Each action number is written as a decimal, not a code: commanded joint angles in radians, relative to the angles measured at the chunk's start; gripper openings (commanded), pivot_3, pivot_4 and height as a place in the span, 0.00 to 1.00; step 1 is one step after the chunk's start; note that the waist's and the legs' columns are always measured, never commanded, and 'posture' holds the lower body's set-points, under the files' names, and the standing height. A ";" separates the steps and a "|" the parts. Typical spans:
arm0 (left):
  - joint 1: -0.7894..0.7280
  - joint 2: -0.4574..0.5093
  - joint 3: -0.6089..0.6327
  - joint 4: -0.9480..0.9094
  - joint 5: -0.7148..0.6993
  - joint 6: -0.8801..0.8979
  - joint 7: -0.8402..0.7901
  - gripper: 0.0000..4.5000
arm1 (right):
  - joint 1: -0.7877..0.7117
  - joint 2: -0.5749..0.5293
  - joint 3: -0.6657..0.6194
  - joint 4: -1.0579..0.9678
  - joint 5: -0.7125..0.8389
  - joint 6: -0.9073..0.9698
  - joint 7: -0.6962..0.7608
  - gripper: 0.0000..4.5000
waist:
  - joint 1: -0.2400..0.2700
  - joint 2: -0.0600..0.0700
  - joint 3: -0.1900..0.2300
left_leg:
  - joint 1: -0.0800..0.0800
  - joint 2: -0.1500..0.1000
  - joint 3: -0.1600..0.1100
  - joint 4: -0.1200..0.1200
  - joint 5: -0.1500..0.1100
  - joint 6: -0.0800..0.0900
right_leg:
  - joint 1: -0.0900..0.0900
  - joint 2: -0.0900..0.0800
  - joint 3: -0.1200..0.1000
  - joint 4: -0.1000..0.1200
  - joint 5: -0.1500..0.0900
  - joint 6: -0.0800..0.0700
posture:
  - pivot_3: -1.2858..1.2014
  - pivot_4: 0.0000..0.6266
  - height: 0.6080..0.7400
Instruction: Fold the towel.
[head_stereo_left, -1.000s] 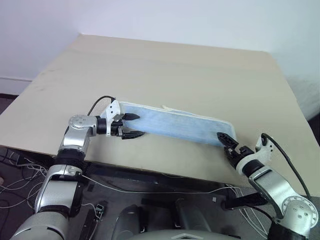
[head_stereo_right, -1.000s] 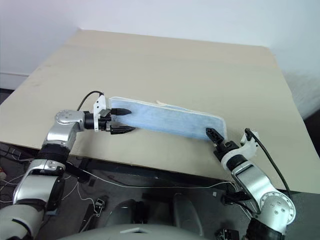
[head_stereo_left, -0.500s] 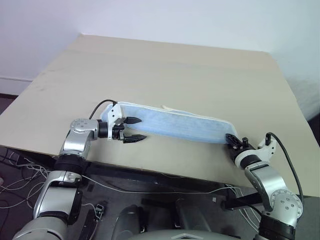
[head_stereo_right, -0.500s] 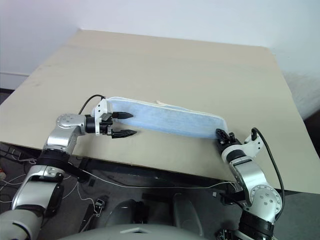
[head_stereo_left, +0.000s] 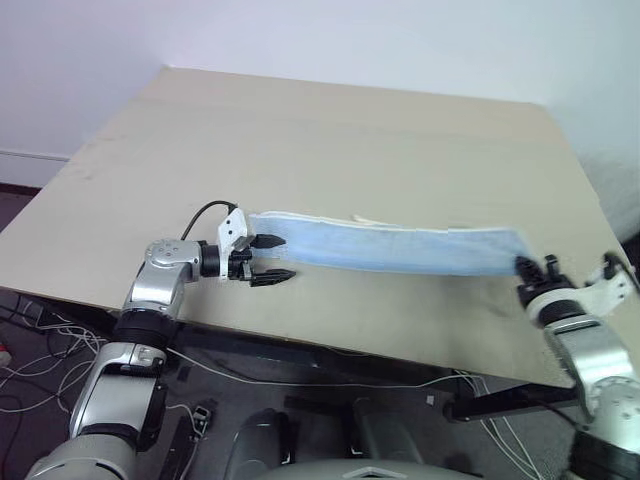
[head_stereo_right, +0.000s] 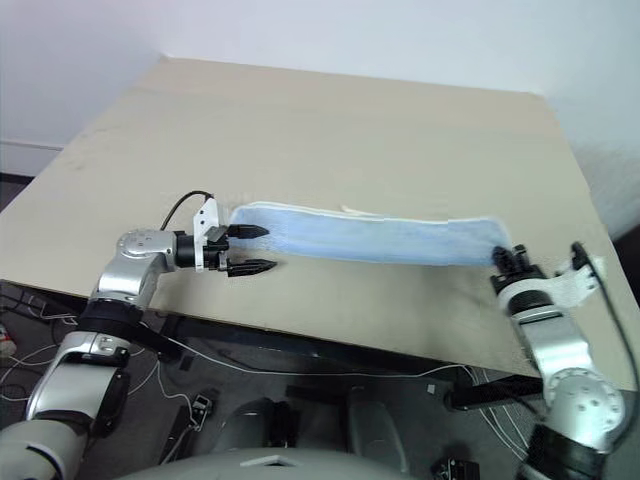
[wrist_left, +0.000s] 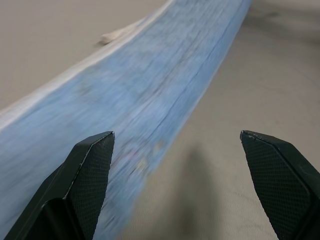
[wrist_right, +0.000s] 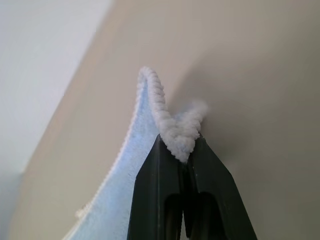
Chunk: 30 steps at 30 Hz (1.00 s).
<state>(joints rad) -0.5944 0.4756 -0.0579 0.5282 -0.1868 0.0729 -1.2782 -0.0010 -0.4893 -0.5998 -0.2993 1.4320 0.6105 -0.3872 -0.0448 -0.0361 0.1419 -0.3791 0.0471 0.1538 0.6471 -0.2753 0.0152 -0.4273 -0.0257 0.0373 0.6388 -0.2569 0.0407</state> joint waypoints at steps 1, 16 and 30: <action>-0.009 -0.005 0.006 -0.013 -0.016 -0.016 0.008 0.93 | -0.034 -0.152 0.076 -0.125 -0.113 0.072 0.109 0.01 | -0.003 0.001 0.000 | 0.000 0.000 0.000 0.000 0.000 0.000 | 0.000 0.000 0.000 0.000 0.000 0.000 | 0.52 0.24 0.86; 0.046 -0.028 0.010 -0.087 -0.039 0.014 0.043 0.93 | -0.270 -0.254 0.846 -0.106 -0.873 0.180 0.422 0.01 | 0.009 0.000 -0.001 | -0.013 0.000 -0.008 0.003 -0.001 0.002 | -0.004 -0.001 -0.010 -0.007 0.001 0.001 | 0.52 0.24 0.86; 0.277 -0.032 0.156 -0.486 -0.318 0.435 0.235 0.93 | -0.147 -0.153 0.562 -0.270 -0.839 0.118 0.619 0.67 | 0.004 0.000 -0.001 | -0.012 0.000 -0.012 0.004 -0.001 0.002 | -0.001 -0.001 -0.013 -0.007 0.003 0.005 | 0.52 0.24 0.86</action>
<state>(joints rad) -0.3257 0.4467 0.0495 0.1230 -0.4314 0.4280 -1.0890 -0.1463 -0.6511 0.0469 -0.5215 0.5617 0.7597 0.2088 -0.0409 -0.0358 0.1407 -0.3907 0.0473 0.1419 0.6507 -0.2757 0.0167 -0.4281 -0.0262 0.0237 0.6318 -0.2537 0.0468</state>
